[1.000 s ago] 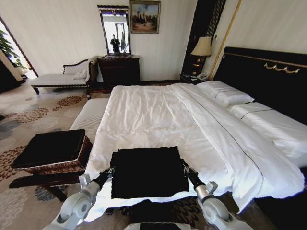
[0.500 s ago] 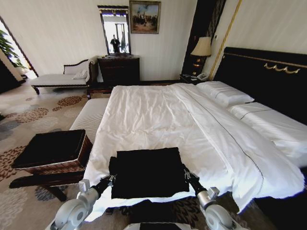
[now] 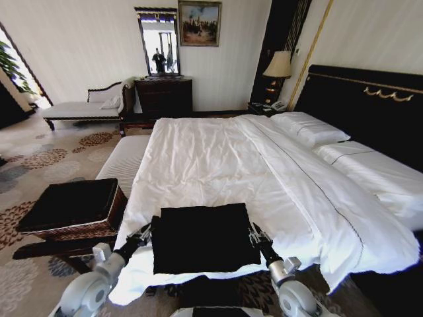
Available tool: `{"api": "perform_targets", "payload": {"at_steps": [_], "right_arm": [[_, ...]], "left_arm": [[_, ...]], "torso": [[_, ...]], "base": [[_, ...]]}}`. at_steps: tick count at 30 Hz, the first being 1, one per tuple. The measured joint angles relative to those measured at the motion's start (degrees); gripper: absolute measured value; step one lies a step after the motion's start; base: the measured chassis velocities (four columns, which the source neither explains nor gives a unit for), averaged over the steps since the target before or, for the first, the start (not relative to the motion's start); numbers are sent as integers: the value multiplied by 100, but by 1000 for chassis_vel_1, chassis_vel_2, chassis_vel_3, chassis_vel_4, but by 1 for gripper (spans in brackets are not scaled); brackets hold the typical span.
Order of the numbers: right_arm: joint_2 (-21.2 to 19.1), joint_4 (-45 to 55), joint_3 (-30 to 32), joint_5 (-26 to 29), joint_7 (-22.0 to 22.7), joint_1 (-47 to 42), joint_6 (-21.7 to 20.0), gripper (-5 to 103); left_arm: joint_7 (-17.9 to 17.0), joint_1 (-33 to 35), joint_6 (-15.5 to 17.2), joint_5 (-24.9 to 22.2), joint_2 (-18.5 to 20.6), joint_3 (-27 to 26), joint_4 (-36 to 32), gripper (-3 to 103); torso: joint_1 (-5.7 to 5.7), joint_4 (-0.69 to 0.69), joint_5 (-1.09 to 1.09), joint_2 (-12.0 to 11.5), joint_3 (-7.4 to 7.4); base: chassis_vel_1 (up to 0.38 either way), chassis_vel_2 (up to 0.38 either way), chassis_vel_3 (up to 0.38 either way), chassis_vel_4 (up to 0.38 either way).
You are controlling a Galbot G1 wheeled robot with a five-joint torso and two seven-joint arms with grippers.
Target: Fold the clothes on the bed and place them into the basket.
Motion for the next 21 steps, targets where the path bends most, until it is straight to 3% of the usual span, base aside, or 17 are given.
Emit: {"api": "perform_targets", "payload": {"at_steps": [2, 5, 7, 11, 13, 16, 19, 21], "right_arm": [[24, -15, 6, 80, 60, 132, -19, 56], [171, -317, -118, 151, 153, 695, -114, 71], [227, -382, -157, 150, 155, 802, -145, 71], [535, -547, -203, 87, 163, 988, -242, 93], [570, -567, -202, 72, 163, 989, -243, 93], [657, -650, -188, 52, 161, 979, -244, 99], [663, -677, -180, 52, 161, 974, -244, 100], [646, -697, -177, 53, 161, 979, -248, 100]], "left_arm": [[-81, -231, 12, -130, -34, 58, 145, 55], [-283, -1166, 141, -350, -317, 541, 949, 72], [-290, -1365, 166, -339, -407, 664, 1166, 72], [-329, -2323, 243, -153, -851, 1261, 2536, 92], [-325, -2431, 243, -141, -919, 1317, 2725, 92], [-293, -2679, 245, -156, -1135, 1443, 3240, 100], [-252, -2740, 242, -174, -1231, 1482, 3420, 98], [-237, -2749, 241, -296, -1309, 1495, 3478, 88]], "torso": [[0, 0, 0, 0, 0], [3, -1, -2, -1, 1], [3, 1, 1, -2, 1], [3, -3, -2, -2, 1], [3, -3, 0, -1, 1], [2, 1, 0, -1, 1], [1, 0, 1, -1, 1], [1, 0, 0, -1, 0]], "base": [[0, 0, 0, 0], [0, 0, 0, 0], [0, 0, 0, 0], [0, 0, 0, 0], [0, 0, 0, 0], [0, 0, 0, 0], [0, 0, 0, 0], [0, 0, 0, 0]]}}
